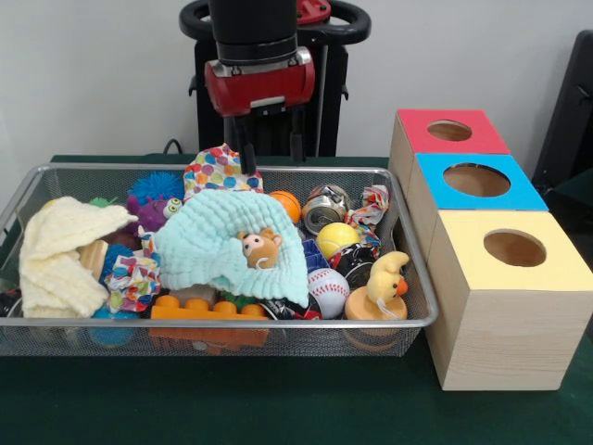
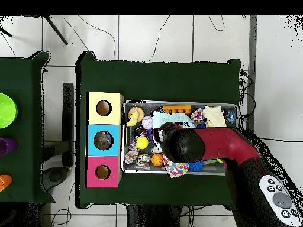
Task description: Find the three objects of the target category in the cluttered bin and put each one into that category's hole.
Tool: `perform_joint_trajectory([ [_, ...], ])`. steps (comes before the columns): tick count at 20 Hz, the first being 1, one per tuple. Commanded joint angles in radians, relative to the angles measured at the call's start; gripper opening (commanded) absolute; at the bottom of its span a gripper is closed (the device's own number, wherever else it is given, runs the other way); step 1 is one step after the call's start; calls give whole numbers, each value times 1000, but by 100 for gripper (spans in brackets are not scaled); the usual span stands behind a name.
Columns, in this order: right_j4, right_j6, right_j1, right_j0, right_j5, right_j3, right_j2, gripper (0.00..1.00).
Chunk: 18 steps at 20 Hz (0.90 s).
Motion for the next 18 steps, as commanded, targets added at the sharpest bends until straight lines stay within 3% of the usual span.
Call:
perform_joint_trajectory([
  [1,-88,-319,47,-55,155,-85,115,100],
  [18,-147,-388,93,-125,242,-150,199,100],
])
